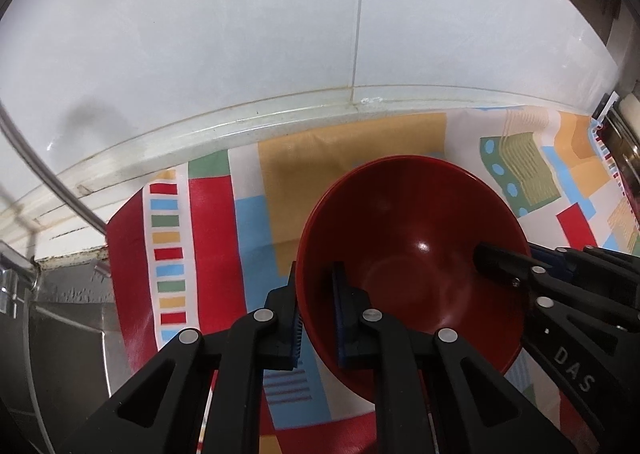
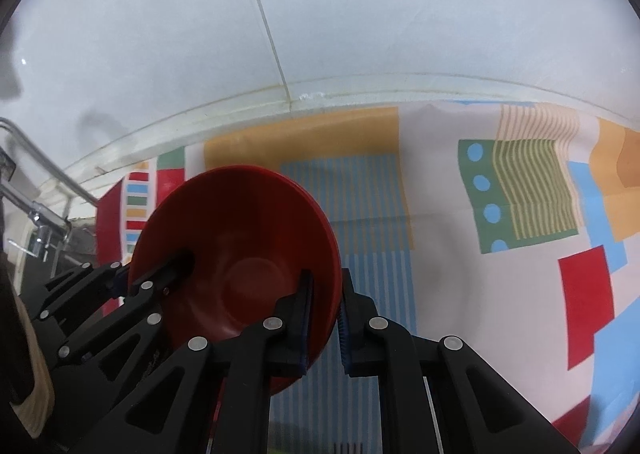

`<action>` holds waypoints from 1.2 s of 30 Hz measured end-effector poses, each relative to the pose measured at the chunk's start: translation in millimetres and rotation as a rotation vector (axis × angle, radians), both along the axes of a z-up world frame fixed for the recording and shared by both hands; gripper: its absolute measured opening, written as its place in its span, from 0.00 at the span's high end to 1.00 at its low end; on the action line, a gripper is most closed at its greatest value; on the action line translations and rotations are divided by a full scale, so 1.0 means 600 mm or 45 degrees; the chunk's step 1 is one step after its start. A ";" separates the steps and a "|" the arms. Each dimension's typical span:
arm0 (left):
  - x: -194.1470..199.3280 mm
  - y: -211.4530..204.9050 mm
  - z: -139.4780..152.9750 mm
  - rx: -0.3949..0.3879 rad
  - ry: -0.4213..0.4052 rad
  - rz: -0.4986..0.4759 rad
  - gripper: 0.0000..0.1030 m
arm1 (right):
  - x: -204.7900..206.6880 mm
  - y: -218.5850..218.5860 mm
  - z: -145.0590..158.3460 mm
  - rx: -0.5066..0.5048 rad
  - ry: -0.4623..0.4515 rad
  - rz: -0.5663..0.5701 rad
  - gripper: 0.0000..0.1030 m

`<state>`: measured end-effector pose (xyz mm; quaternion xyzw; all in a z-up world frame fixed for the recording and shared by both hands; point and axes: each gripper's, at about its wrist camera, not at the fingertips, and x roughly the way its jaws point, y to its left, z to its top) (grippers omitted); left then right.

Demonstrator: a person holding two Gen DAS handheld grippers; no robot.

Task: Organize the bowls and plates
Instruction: 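Lift and carry the red bowl with both grippers over the pink bowl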

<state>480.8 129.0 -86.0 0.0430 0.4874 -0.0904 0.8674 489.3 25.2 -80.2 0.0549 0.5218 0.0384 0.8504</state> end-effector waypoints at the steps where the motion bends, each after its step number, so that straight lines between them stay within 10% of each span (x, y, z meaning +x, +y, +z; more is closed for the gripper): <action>1: -0.007 -0.001 0.005 -0.006 -0.004 0.000 0.87 | -0.008 -0.002 0.007 0.004 -0.011 -0.001 0.88; 36: -0.296 -0.176 0.165 -0.081 -0.198 -0.096 0.87 | -0.308 -0.166 0.175 -0.007 -0.246 -0.043 0.88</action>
